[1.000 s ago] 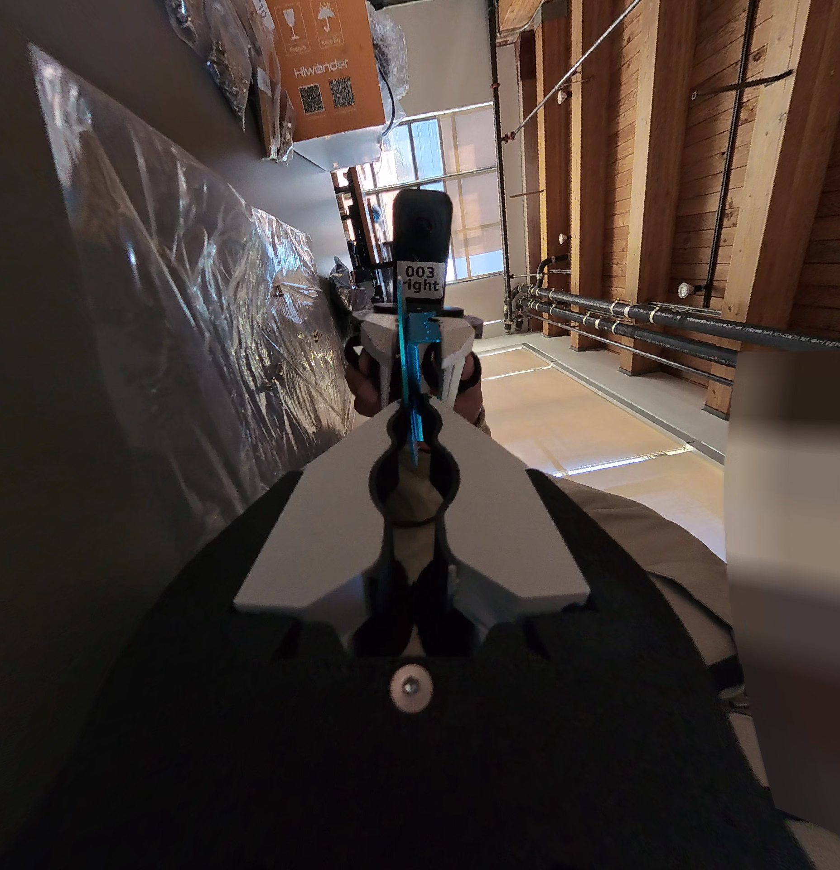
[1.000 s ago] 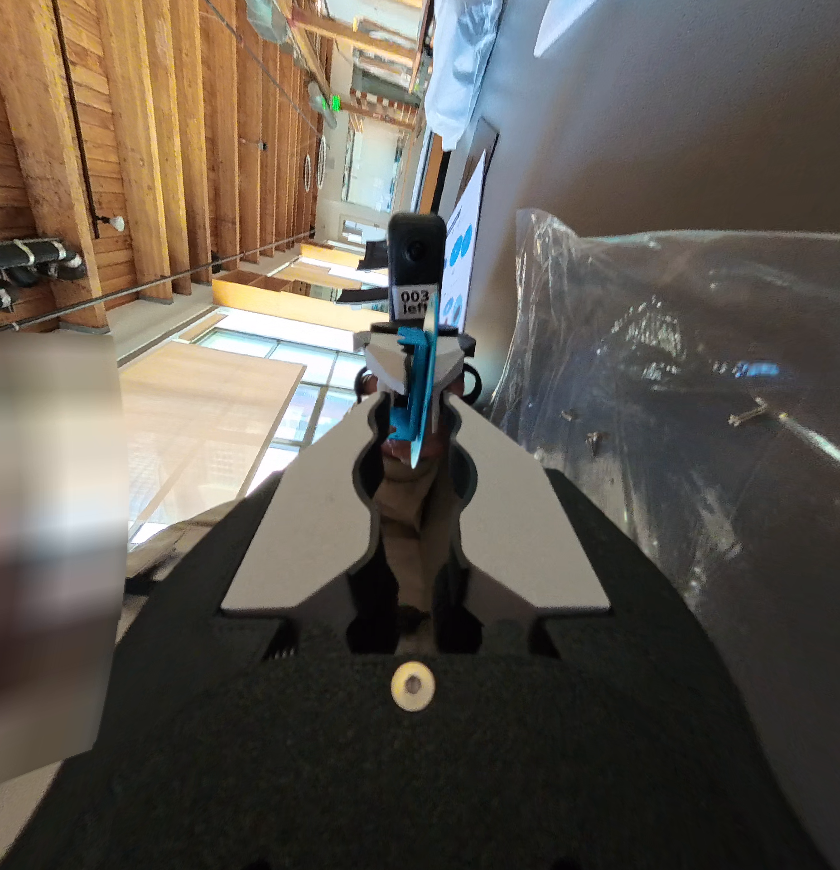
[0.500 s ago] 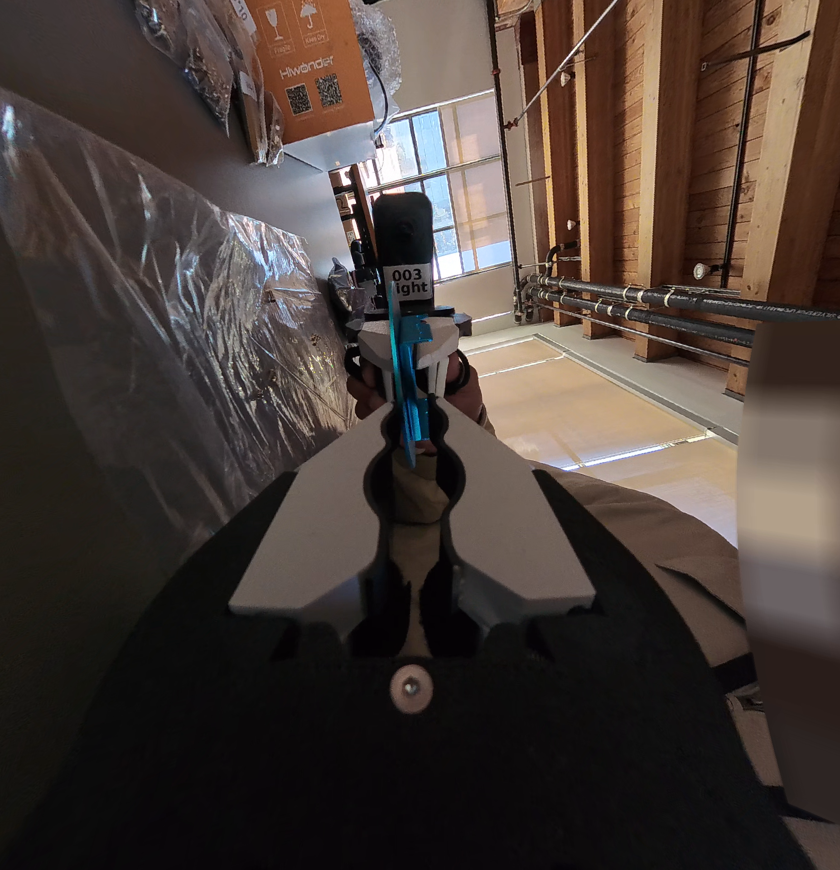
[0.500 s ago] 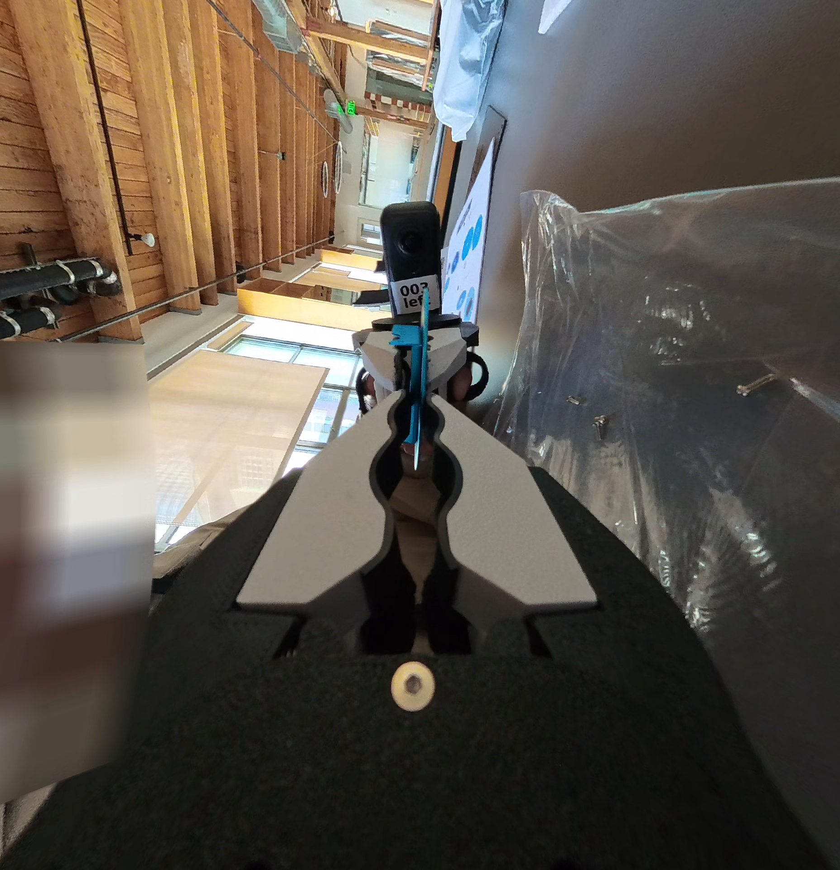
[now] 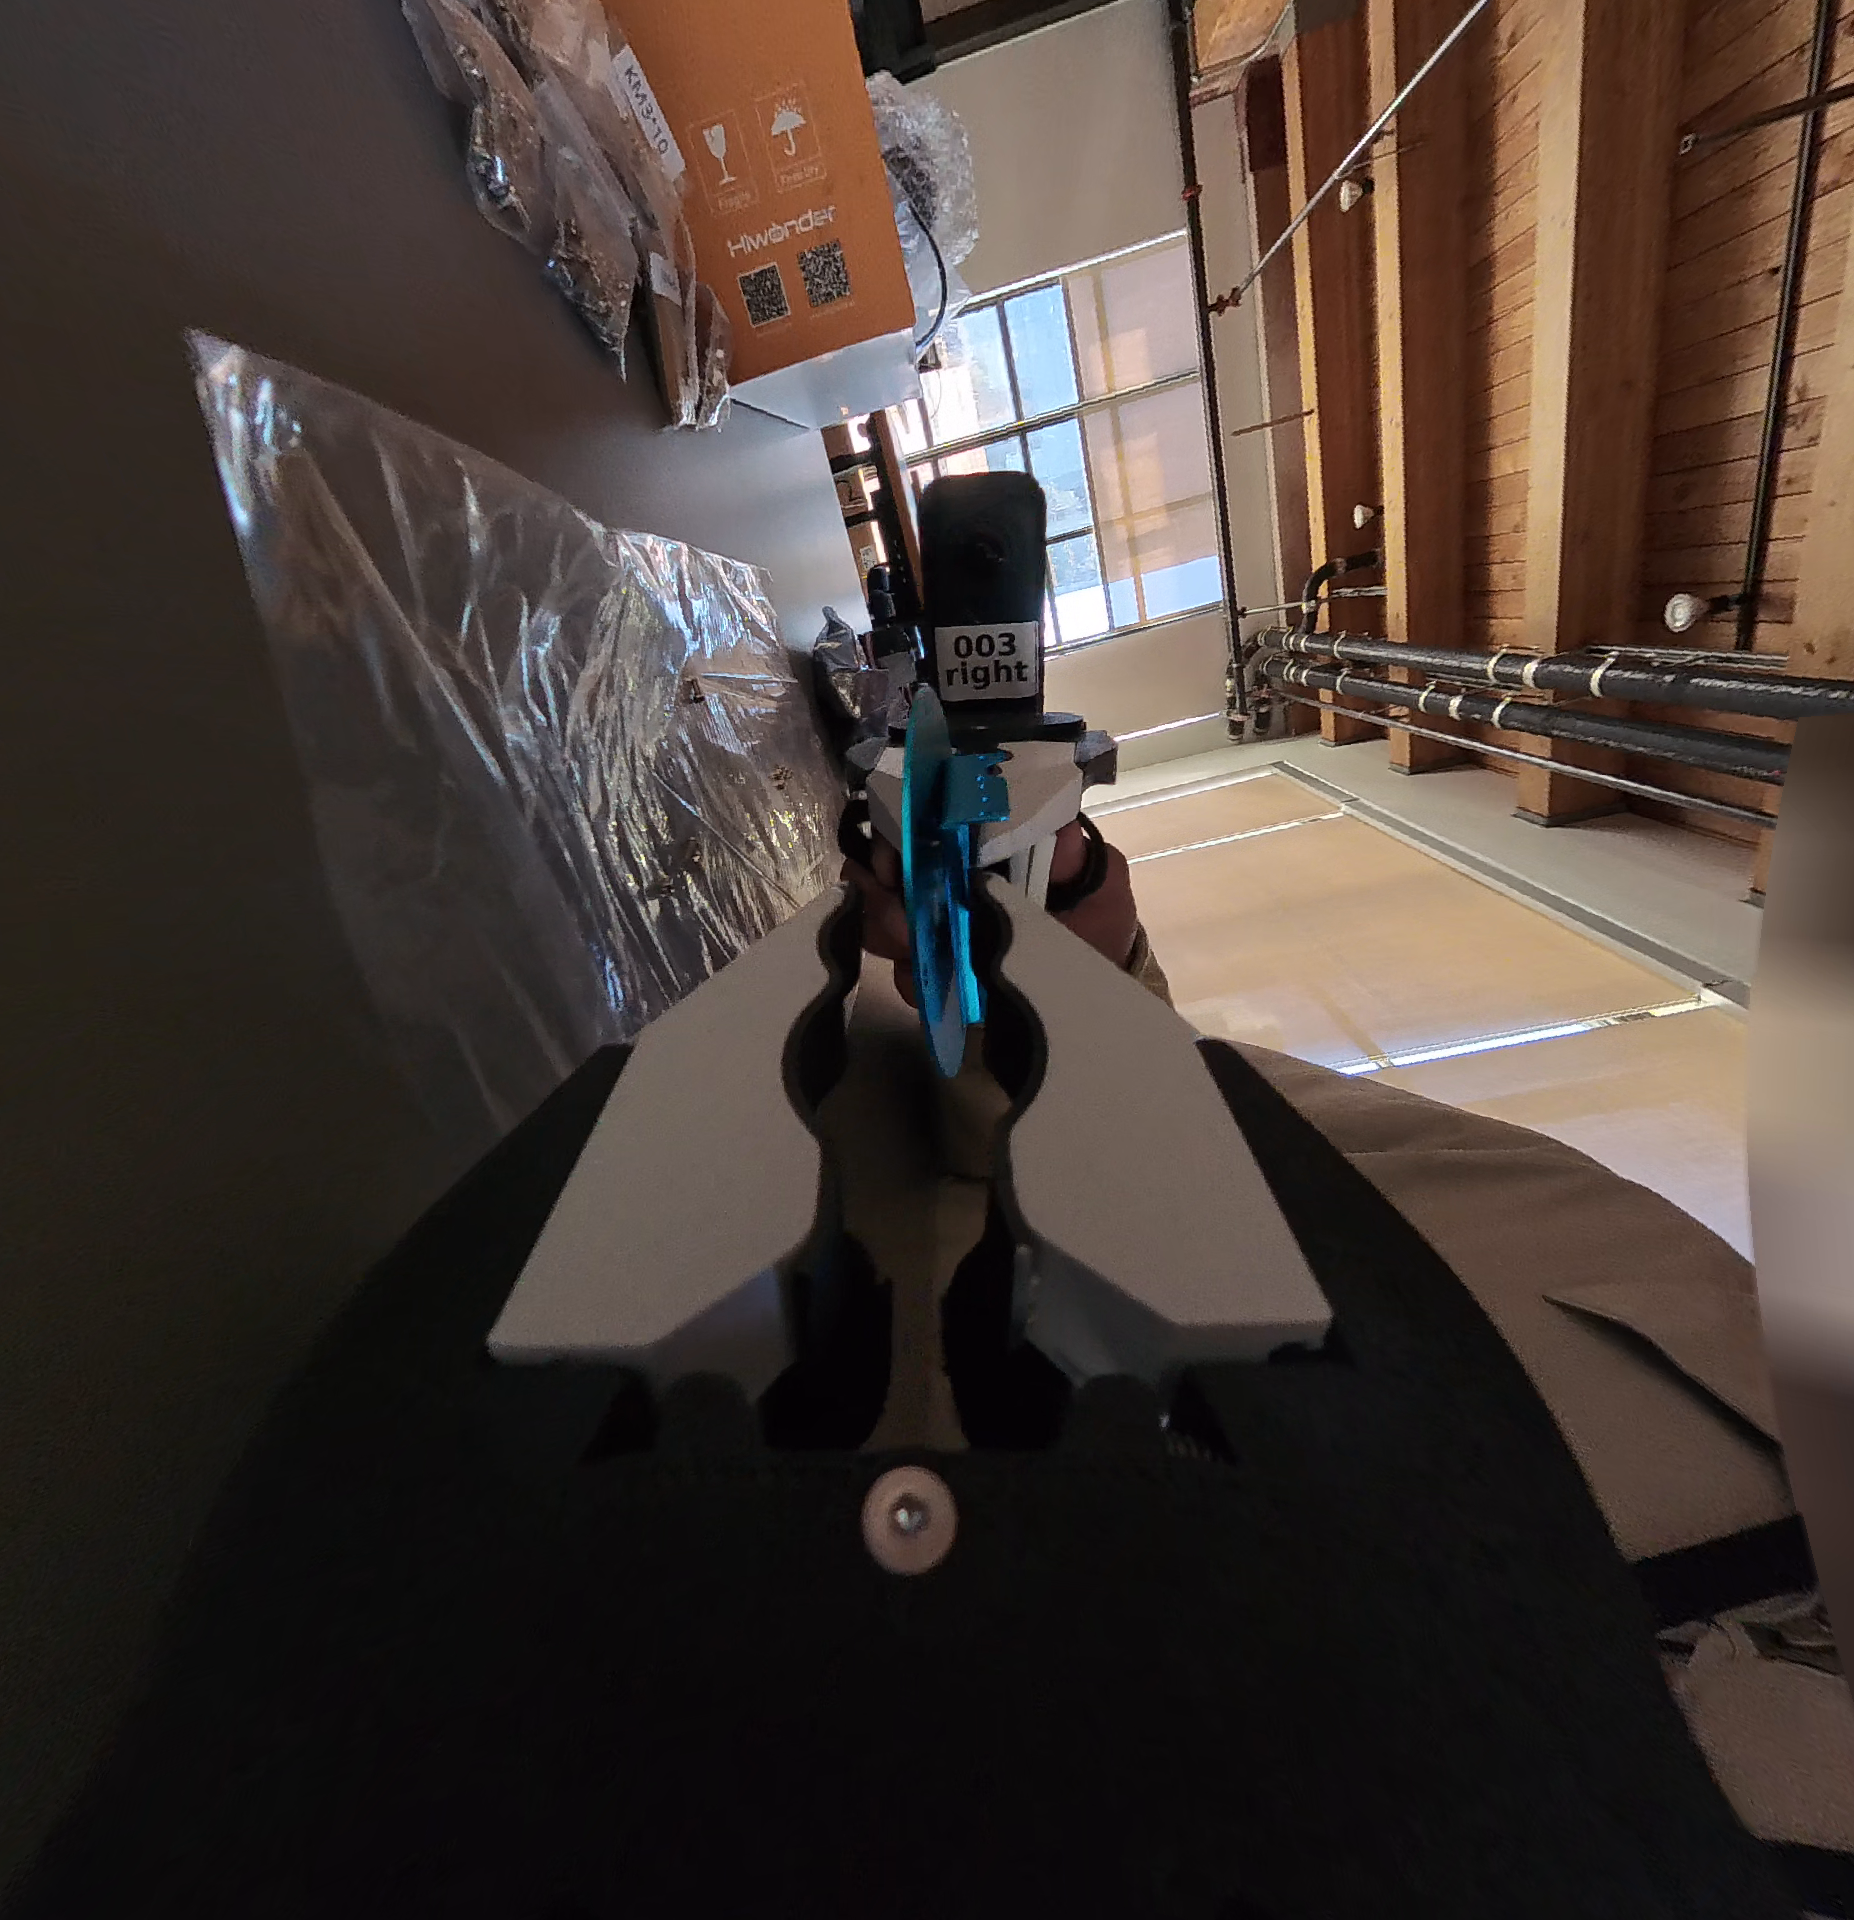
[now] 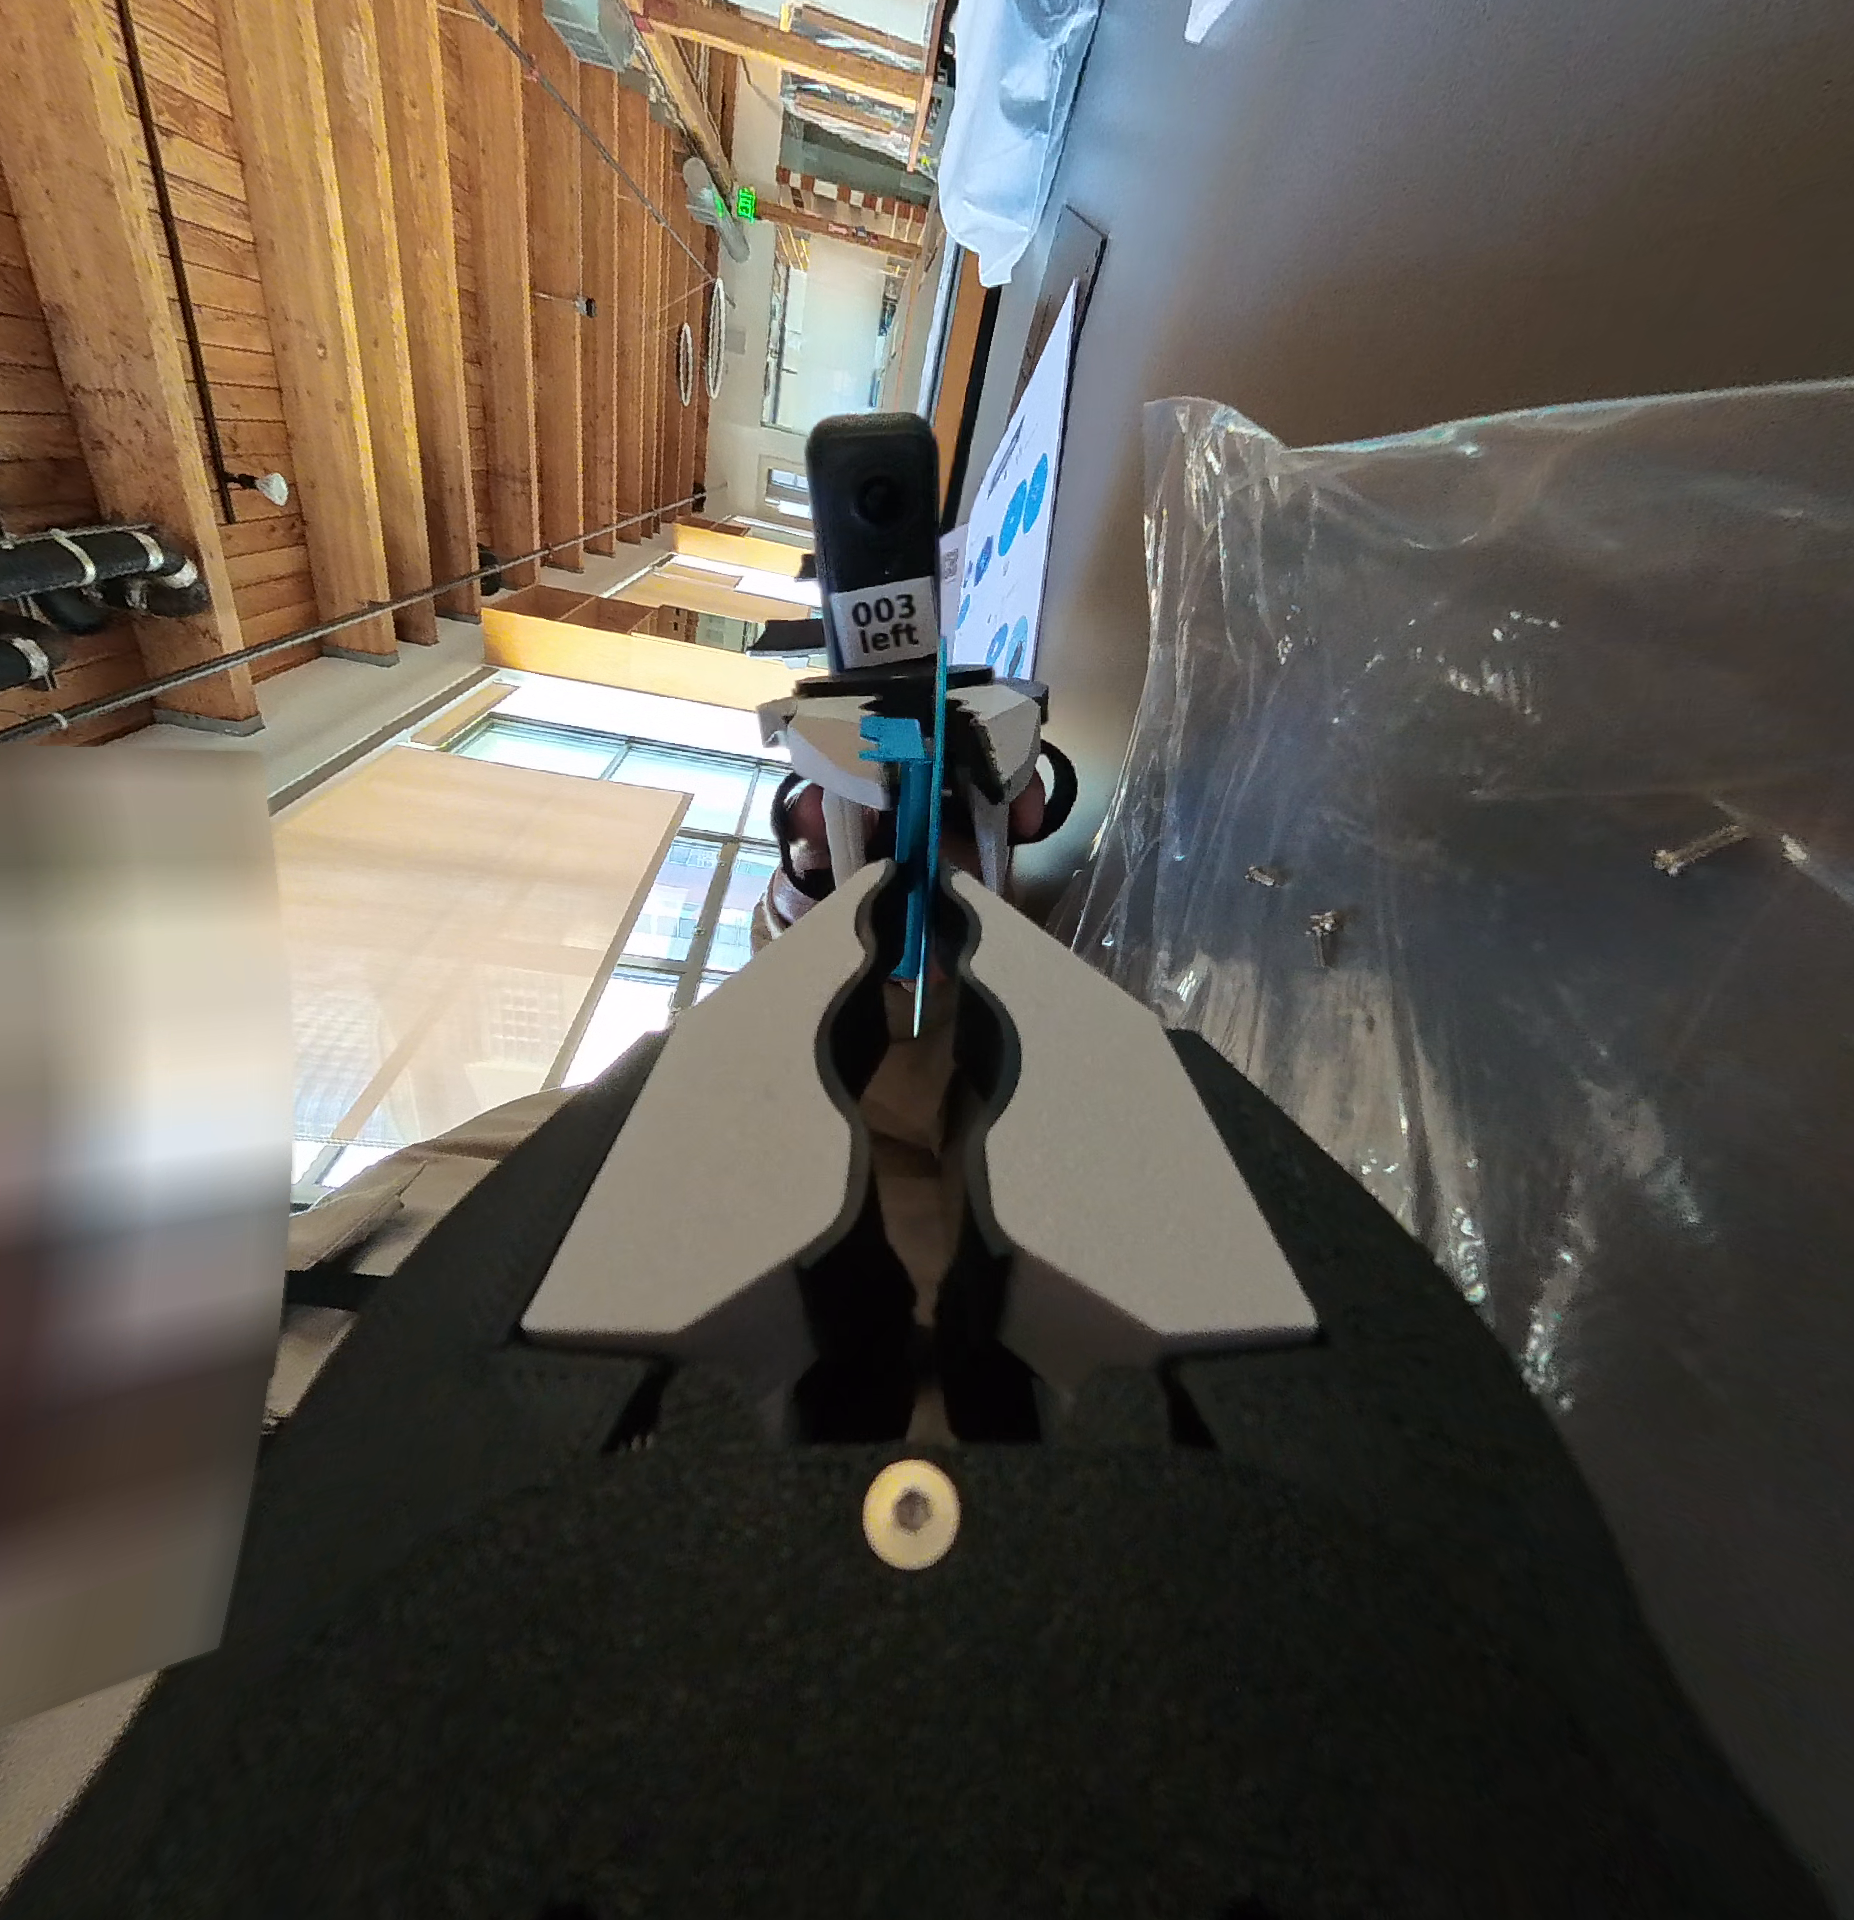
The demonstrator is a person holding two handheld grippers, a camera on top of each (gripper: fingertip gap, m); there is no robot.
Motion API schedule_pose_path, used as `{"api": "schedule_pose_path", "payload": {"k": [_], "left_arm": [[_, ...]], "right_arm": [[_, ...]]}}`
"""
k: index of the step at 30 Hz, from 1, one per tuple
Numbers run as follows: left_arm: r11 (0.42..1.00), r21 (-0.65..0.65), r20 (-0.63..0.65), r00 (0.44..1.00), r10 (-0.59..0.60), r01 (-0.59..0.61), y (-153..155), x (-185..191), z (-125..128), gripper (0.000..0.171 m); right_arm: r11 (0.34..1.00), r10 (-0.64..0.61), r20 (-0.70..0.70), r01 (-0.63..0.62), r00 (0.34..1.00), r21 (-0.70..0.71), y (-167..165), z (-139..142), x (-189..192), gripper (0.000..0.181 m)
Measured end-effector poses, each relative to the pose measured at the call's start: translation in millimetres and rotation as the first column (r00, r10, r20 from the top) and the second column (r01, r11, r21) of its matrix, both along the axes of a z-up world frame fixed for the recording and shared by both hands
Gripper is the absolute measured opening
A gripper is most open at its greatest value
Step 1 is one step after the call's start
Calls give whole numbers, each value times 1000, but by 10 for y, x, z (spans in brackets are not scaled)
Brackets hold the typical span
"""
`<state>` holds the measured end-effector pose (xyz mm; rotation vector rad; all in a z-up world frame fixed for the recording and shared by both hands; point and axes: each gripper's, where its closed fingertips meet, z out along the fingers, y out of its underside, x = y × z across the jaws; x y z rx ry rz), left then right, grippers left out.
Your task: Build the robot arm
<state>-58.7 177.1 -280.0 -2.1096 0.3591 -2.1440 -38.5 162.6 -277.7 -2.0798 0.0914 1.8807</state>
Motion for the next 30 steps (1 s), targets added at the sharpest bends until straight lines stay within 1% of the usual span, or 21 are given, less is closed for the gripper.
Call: {"api": "schedule_pose_path", "payload": {"k": [2,5,9,15,25,30], "left_arm": [[1000,6,-2,1000,-9,9,-22,4,0,7],[1000,4,-8,1000,-14,14,-34,1,-8,6],[999,-26,15,1000,-25,25,-47,-7,14,3],[998,-63,46,999,-29,32,-48,-17,41,3],[997,-72,59,998,-17,21,-15,-21,53,6],[997,-55,61,997,-46,50,-70,8,66,4]], "right_arm": [[1000,7,2,-7,1000,-4,-11,-14,-14,3],[1000,12,7,-12,1000,-14,-19,-49,-17,3],[1000,19,-5,-19,1000,-25,-28,-59,-25,4],[1000,30,0,-30,1000,-6,-26,-23,-41,4],[1000,14,-15,-15,1000,-23,6,-2,7,3],[999,37,-1,-37,999,-14,-42,9,-1,3]]}}
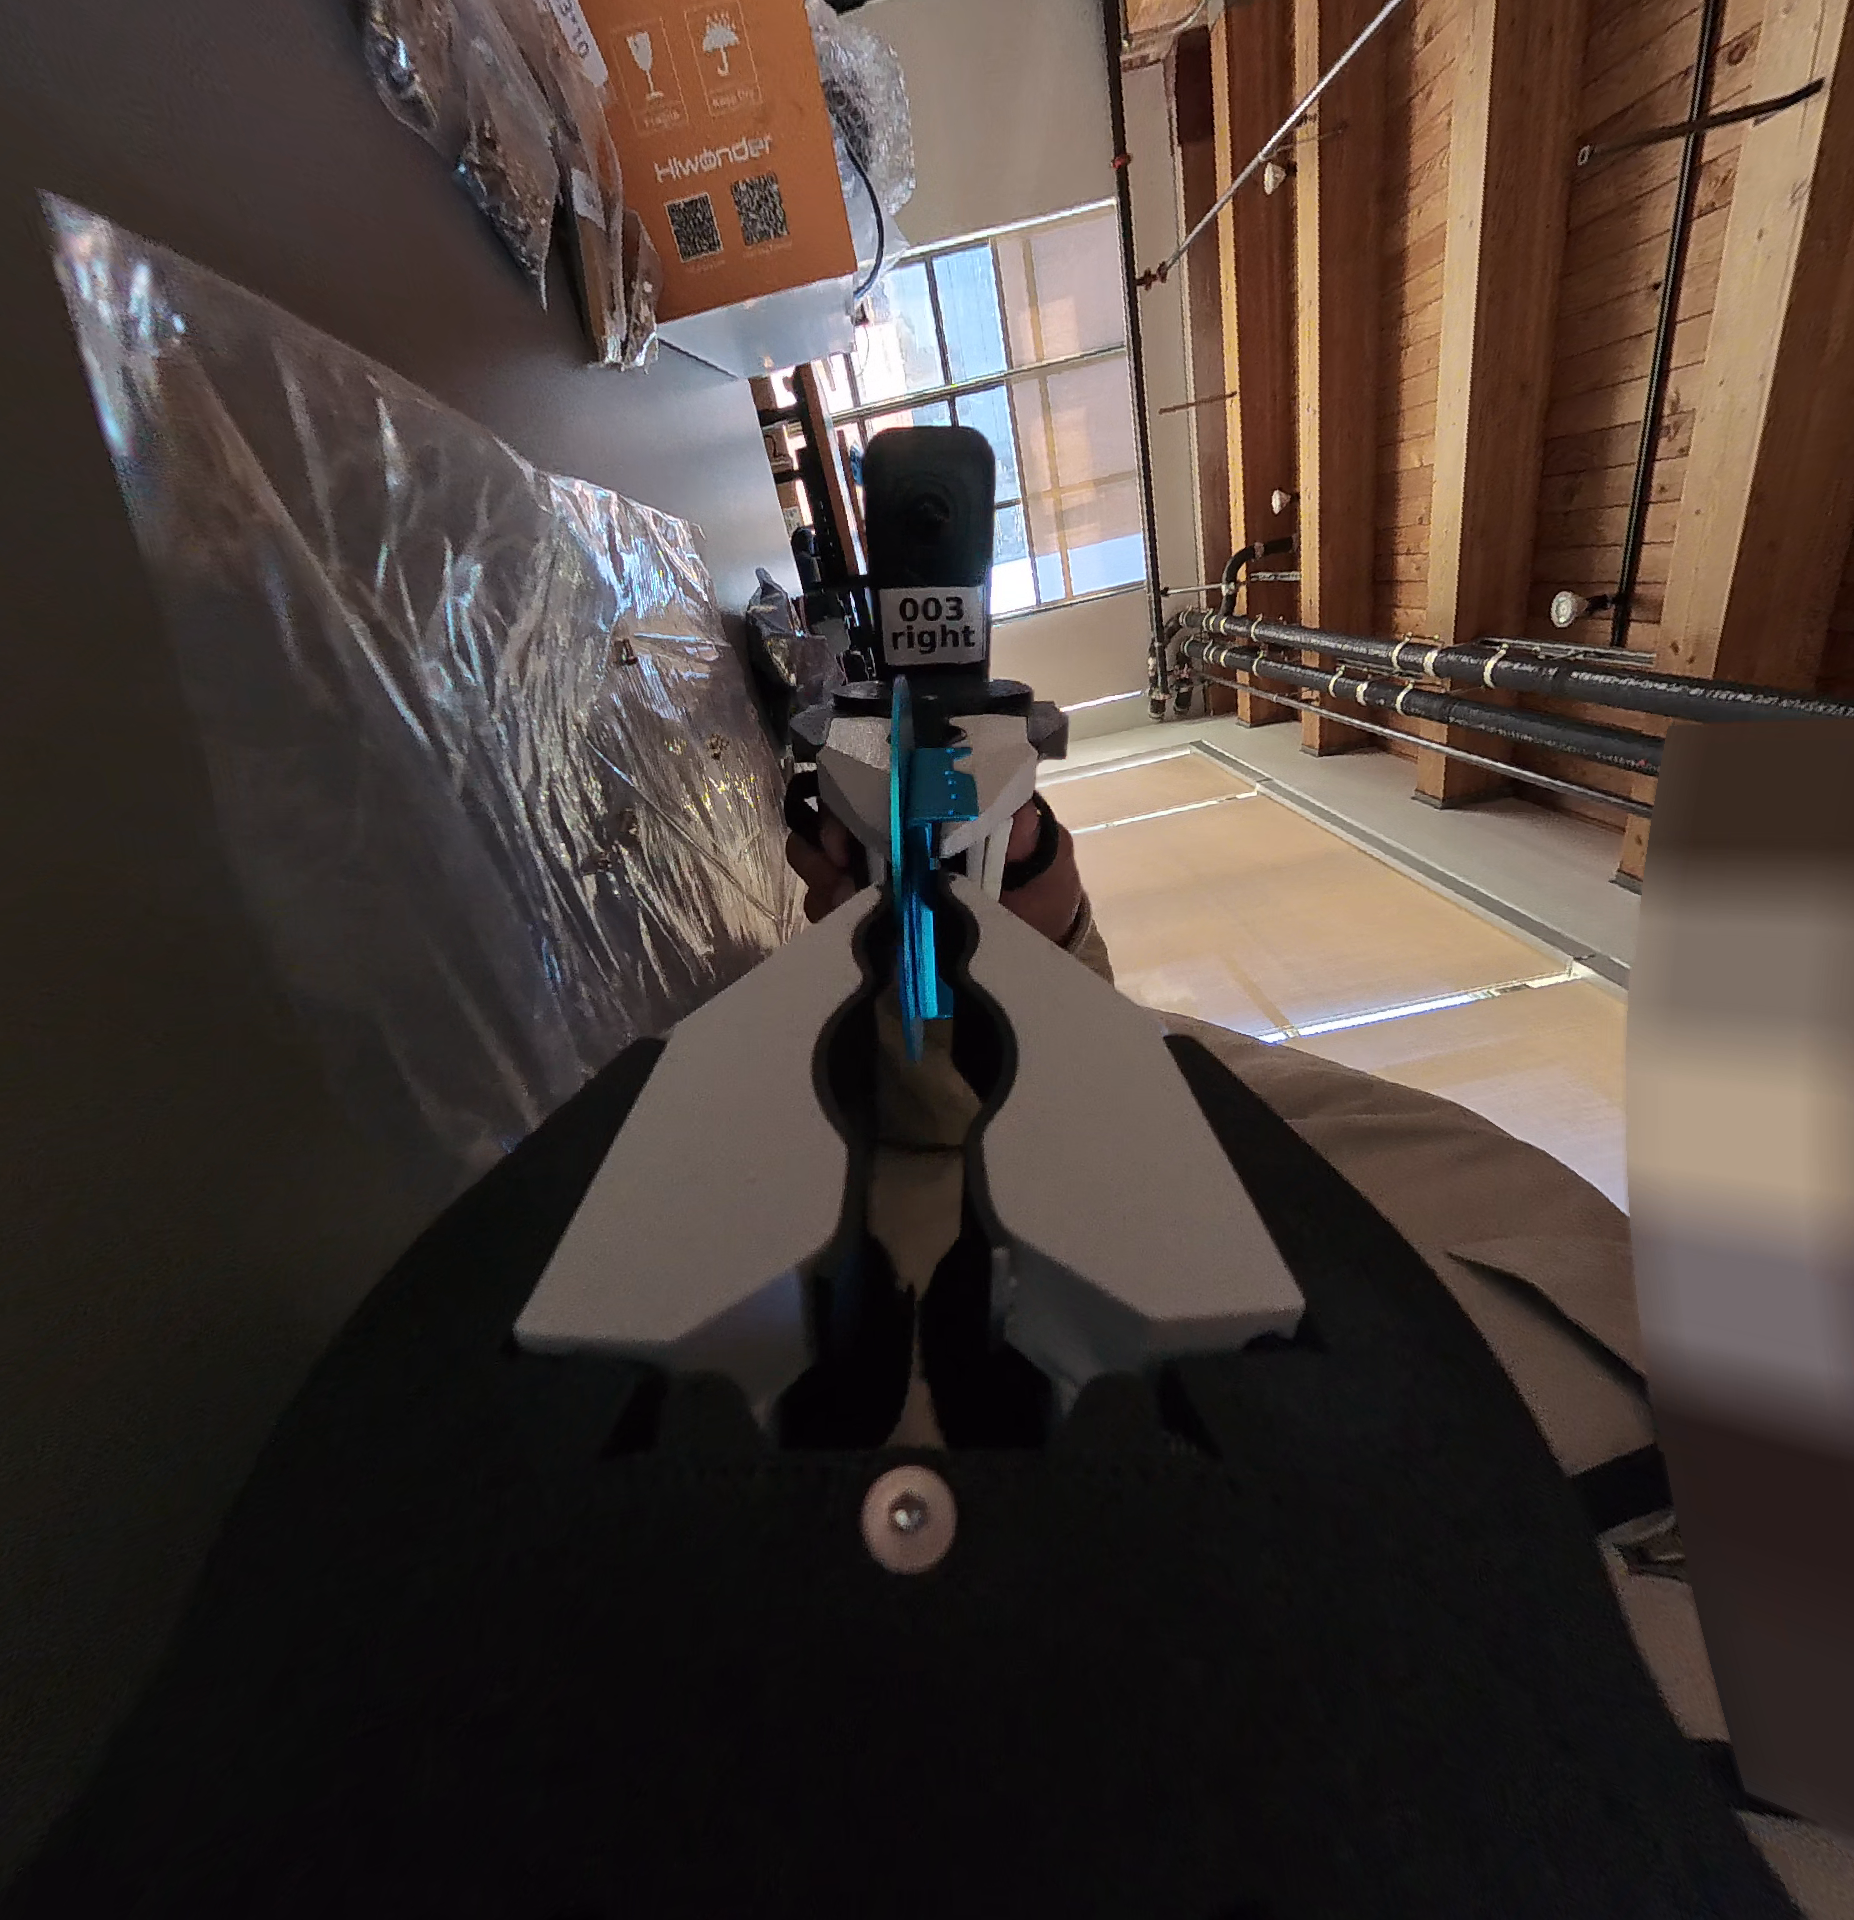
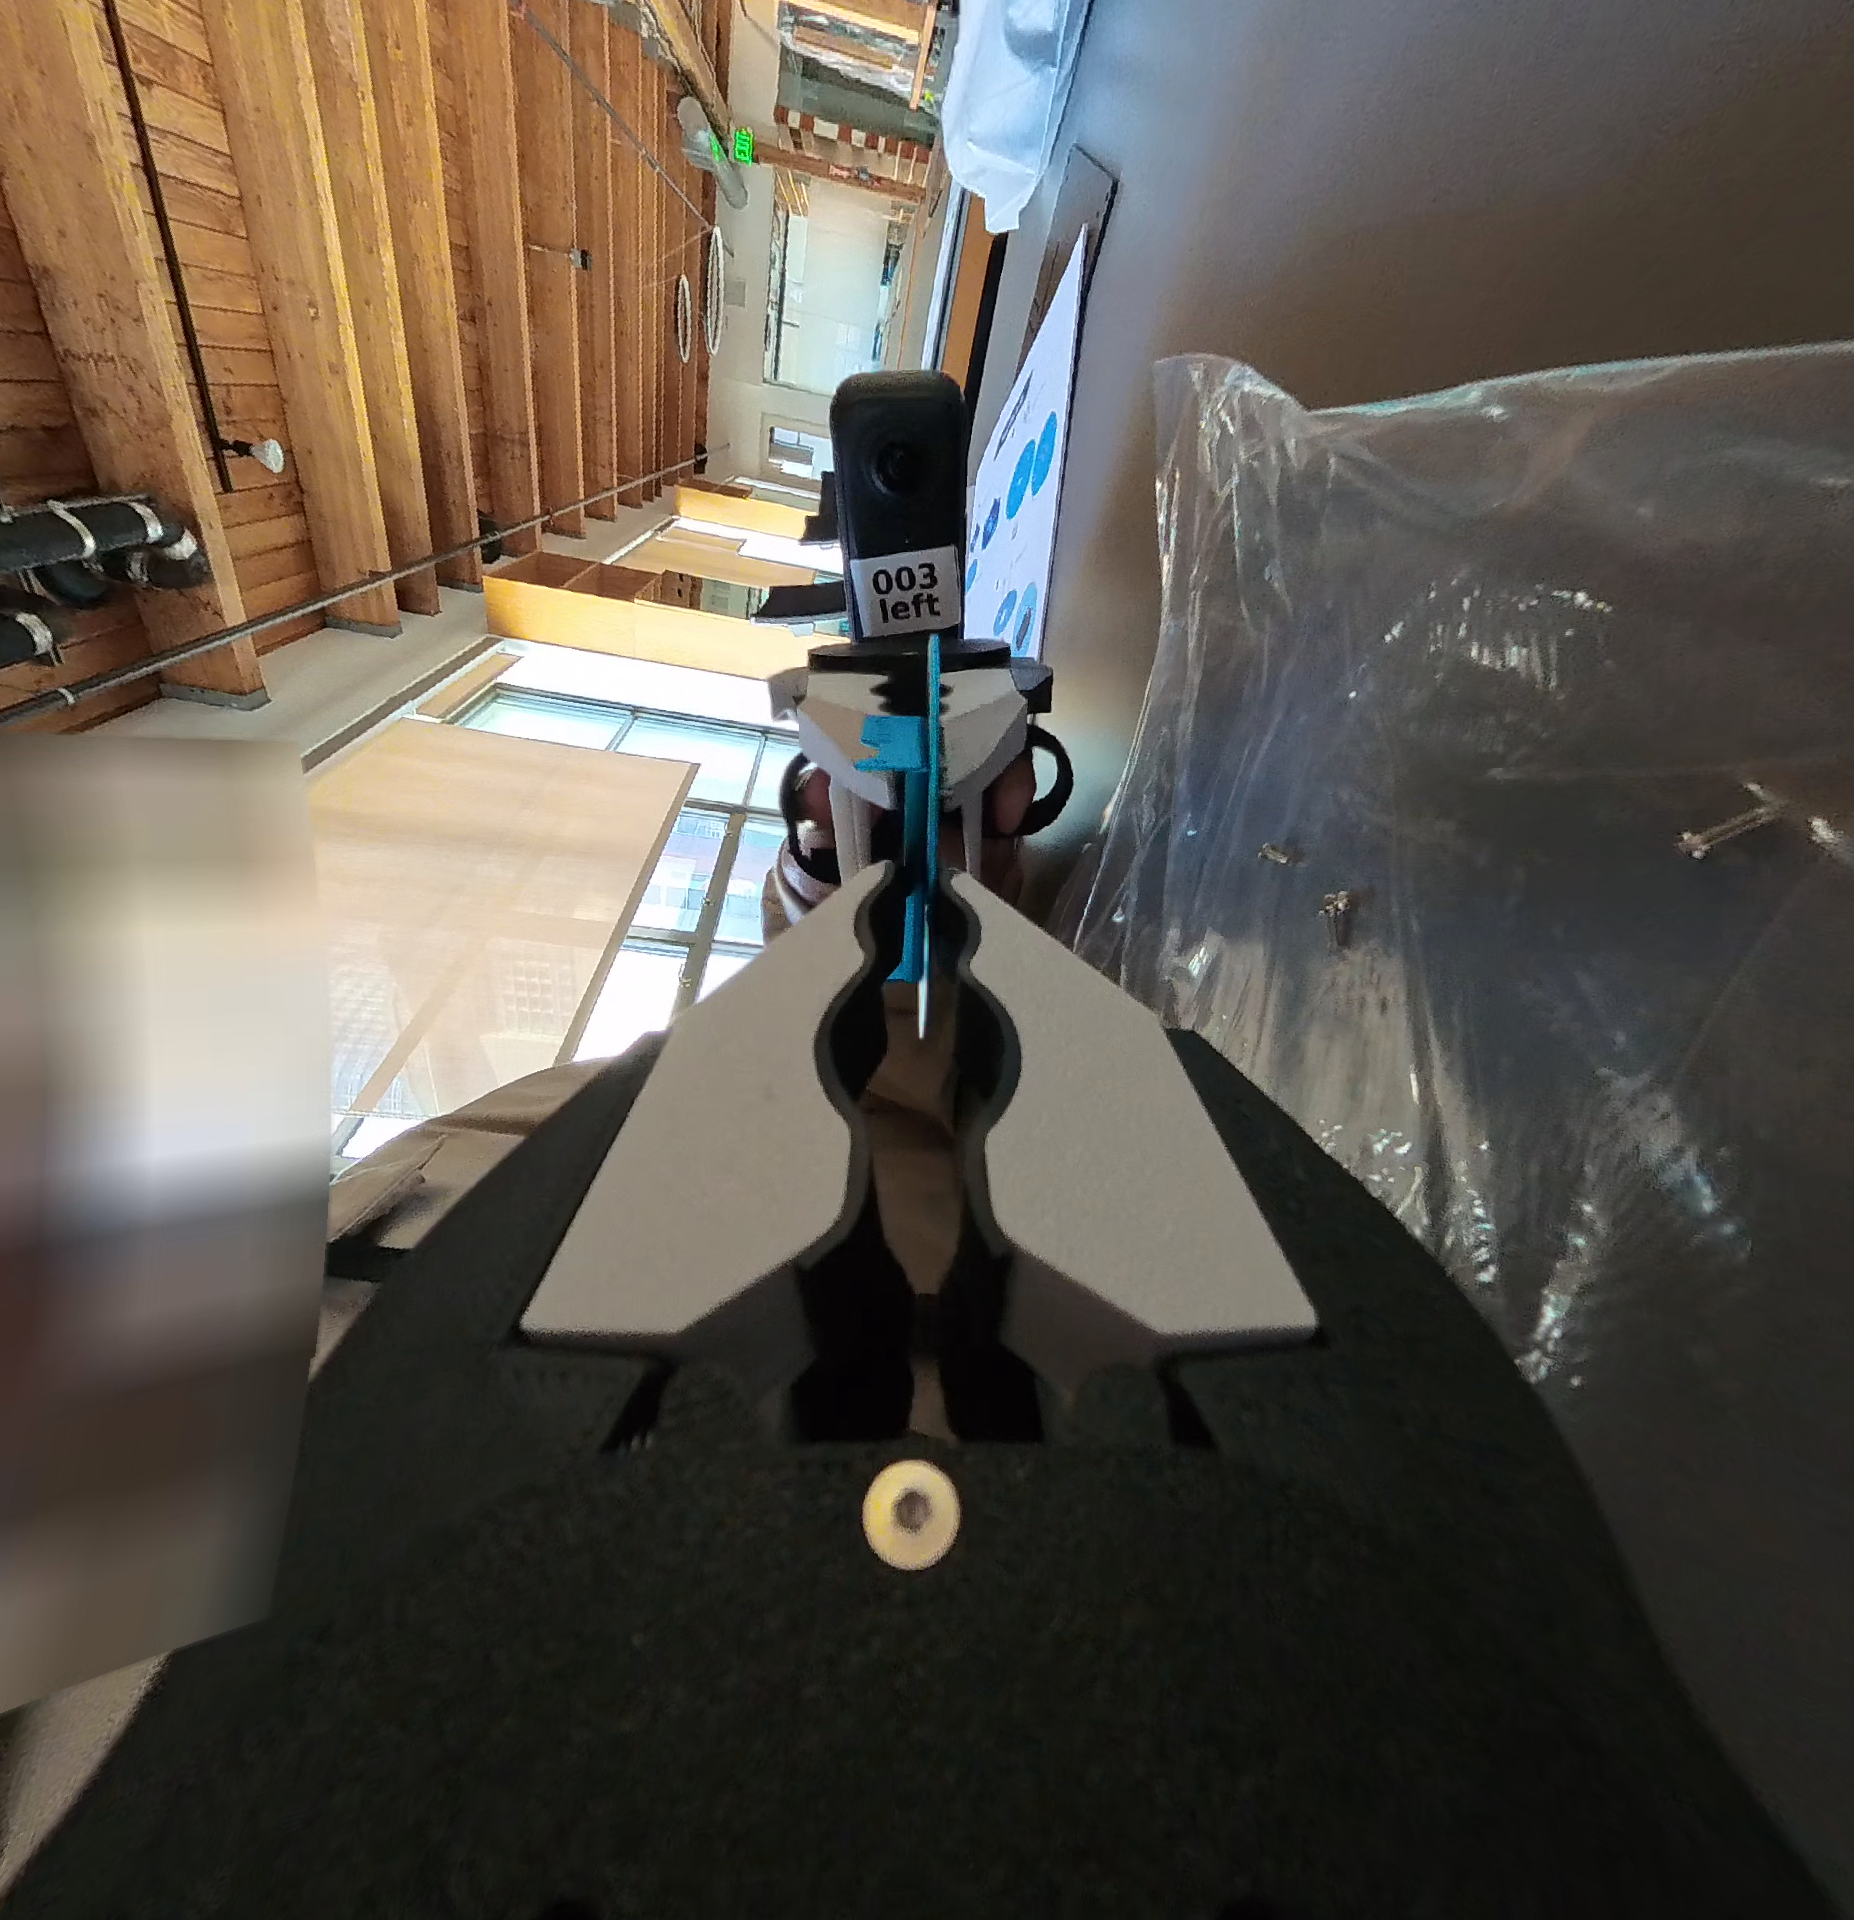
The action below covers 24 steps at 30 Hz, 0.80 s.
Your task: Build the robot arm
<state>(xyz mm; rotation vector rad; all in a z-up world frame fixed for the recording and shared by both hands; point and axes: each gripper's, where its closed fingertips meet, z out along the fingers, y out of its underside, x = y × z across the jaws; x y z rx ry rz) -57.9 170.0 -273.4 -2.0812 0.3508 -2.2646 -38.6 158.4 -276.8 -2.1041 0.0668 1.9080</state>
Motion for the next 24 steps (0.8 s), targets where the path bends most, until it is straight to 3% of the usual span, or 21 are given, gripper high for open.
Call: {"api": "schedule_pose_path", "payload": {"k": [14,24], "left_arm": [[1000,4,-13,1000,26,-26,17,10,-39,3],[998,56,4,1000,21,-21,-17,15,29,2]], "right_arm": [[999,22,68,-25,997,37,-17,-48,-92,3],[989,-43,83,31,996,144,103,28,-121,10]]}}
